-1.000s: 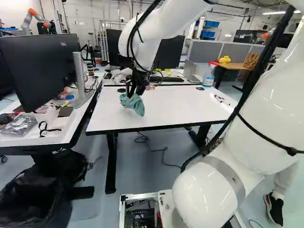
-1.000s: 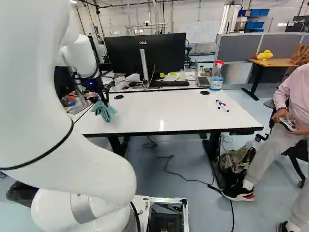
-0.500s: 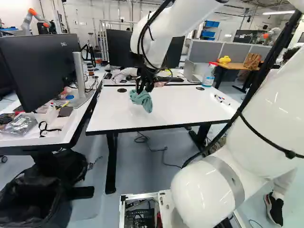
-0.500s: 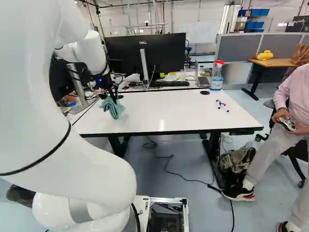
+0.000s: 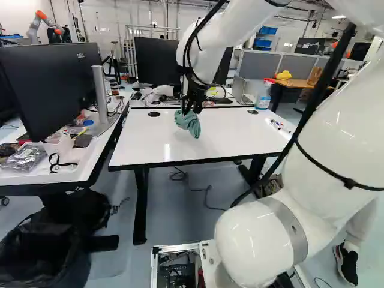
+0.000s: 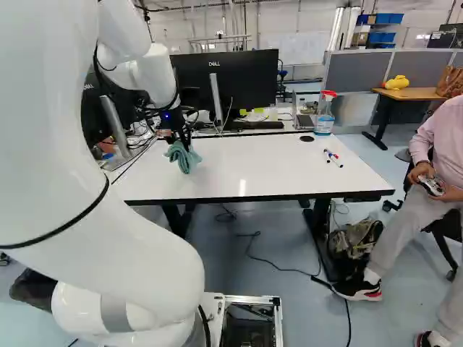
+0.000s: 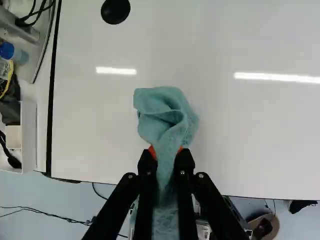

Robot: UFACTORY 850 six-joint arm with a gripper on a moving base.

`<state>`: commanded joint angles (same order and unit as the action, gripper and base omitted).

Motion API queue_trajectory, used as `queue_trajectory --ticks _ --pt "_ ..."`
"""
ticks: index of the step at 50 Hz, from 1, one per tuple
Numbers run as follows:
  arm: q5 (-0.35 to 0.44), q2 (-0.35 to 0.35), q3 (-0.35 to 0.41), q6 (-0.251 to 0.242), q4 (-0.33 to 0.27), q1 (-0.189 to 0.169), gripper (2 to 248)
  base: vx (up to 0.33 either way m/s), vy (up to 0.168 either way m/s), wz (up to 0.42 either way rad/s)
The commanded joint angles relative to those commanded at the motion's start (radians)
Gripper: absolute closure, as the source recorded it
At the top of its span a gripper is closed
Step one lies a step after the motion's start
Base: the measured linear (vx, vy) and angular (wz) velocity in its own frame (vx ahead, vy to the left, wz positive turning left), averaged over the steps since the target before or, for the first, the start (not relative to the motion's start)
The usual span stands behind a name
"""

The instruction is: Clean the table with the green towel

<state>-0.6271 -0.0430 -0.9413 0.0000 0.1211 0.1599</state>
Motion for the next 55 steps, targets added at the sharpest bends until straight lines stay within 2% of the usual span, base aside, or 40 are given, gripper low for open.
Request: queue_trajectory --ticks 23,55 --pt "0.0 0.07 -0.071 0.0 0.0 -0.087 203 0.0 0.0 0.0" --pt "0.0 0.187 -0.197 0.0 0.0 -0.187 203 0.0 0.0 0.0"
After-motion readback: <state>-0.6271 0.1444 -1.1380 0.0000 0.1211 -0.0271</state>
